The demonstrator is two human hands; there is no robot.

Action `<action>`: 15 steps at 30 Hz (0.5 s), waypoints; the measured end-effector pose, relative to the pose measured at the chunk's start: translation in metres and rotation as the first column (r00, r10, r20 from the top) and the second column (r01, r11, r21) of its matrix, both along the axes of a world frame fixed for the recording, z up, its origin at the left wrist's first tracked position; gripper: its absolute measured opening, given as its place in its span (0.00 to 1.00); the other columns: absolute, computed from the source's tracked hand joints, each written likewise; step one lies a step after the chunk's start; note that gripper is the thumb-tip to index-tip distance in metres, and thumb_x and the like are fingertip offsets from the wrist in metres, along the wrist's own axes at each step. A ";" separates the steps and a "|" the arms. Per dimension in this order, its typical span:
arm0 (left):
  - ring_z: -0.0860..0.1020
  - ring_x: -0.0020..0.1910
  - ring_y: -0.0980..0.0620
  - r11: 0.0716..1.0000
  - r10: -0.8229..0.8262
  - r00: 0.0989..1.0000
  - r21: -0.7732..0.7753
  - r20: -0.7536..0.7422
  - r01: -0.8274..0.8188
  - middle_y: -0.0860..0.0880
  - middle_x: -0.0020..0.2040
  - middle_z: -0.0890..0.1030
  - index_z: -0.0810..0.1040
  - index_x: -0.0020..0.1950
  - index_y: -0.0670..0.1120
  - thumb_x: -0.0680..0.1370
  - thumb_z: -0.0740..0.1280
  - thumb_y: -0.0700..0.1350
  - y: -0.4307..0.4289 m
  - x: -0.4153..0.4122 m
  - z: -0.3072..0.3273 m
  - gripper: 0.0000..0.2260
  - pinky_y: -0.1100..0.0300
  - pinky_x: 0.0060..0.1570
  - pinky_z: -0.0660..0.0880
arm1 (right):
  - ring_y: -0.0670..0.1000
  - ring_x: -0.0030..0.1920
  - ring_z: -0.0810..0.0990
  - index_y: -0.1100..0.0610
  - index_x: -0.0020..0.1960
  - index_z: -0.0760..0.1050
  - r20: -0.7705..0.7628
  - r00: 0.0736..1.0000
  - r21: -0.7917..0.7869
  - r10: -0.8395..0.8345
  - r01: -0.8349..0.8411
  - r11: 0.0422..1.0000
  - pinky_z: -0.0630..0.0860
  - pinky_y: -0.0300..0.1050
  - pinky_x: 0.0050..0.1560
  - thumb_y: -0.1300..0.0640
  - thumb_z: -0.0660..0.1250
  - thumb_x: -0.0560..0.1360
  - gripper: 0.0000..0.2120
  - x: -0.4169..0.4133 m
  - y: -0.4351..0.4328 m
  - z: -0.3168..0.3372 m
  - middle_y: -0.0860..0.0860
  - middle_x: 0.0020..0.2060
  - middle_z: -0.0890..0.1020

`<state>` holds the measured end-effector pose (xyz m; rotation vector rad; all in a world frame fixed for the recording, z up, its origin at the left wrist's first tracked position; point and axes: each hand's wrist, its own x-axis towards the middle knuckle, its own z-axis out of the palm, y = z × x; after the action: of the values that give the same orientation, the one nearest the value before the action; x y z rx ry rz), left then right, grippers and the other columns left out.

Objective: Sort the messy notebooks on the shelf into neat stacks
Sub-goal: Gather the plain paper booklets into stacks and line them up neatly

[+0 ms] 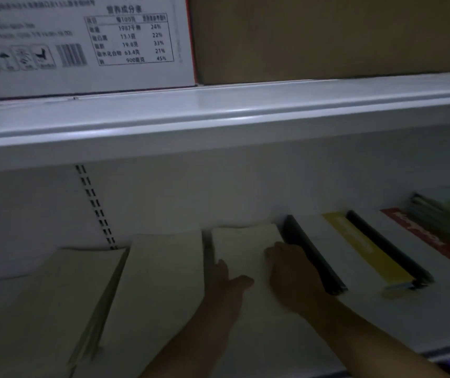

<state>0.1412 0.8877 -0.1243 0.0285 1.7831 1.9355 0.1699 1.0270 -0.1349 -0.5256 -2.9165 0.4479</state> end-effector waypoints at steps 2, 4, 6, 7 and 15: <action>0.64 0.72 0.48 0.999 0.002 1.000 -0.037 -0.016 -0.003 0.49 0.77 0.57 0.55 0.77 0.47 0.66 0.73 0.43 0.000 -0.002 -0.001 0.44 0.54 0.67 0.67 | 0.56 0.70 0.63 0.54 0.68 0.69 -0.063 0.998 -0.020 0.006 -0.008 1.000 0.63 0.49 0.69 0.58 0.49 0.79 0.20 0.000 0.001 -0.001 0.53 0.68 0.69; 0.66 0.71 0.47 0.997 0.001 1.000 -0.072 -0.018 -0.002 0.50 0.77 0.57 0.54 0.77 0.46 0.73 0.70 0.40 0.000 -0.004 -0.002 0.37 0.56 0.63 0.70 | 0.56 0.71 0.62 0.55 0.69 0.68 -0.058 0.998 0.006 0.009 -0.008 1.000 0.60 0.49 0.71 0.57 0.50 0.81 0.19 0.001 0.001 -0.001 0.54 0.70 0.67; 0.66 0.71 0.47 0.993 -0.023 0.999 -0.120 -0.035 0.018 0.50 0.76 0.57 0.53 0.78 0.46 0.74 0.69 0.42 0.001 -0.004 0.002 0.37 0.57 0.62 0.70 | 0.56 0.72 0.60 0.56 0.70 0.67 -0.019 1.000 0.020 0.018 -0.017 1.000 0.58 0.48 0.72 0.57 0.52 0.81 0.18 0.002 0.003 -0.002 0.55 0.70 0.66; 0.64 0.72 0.47 0.988 -0.043 0.998 -0.152 -0.051 0.035 0.50 0.76 0.56 0.52 0.78 0.45 0.72 0.70 0.44 0.001 -0.003 0.005 0.39 0.56 0.65 0.68 | 0.56 0.73 0.59 0.56 0.71 0.66 0.010 1.000 0.032 0.021 -0.021 0.999 0.58 0.48 0.72 0.56 0.51 0.81 0.19 0.002 0.003 -0.002 0.55 0.71 0.65; 0.71 0.51 0.56 0.882 -0.384 0.879 -0.393 -0.282 0.260 0.48 0.63 0.73 0.70 0.69 0.43 0.76 0.66 0.48 -0.066 -0.007 0.063 0.22 0.71 0.39 0.69 | 0.56 0.74 0.60 0.56 0.74 0.61 0.054 0.996 0.078 -0.067 0.062 0.995 0.59 0.50 0.73 0.49 0.45 0.83 0.24 0.014 -0.017 0.020 0.56 0.75 0.58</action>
<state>0.1339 0.8214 -0.0612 0.5561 2.1629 1.4186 0.1843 1.0105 -0.1148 -0.6294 -2.9460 0.3172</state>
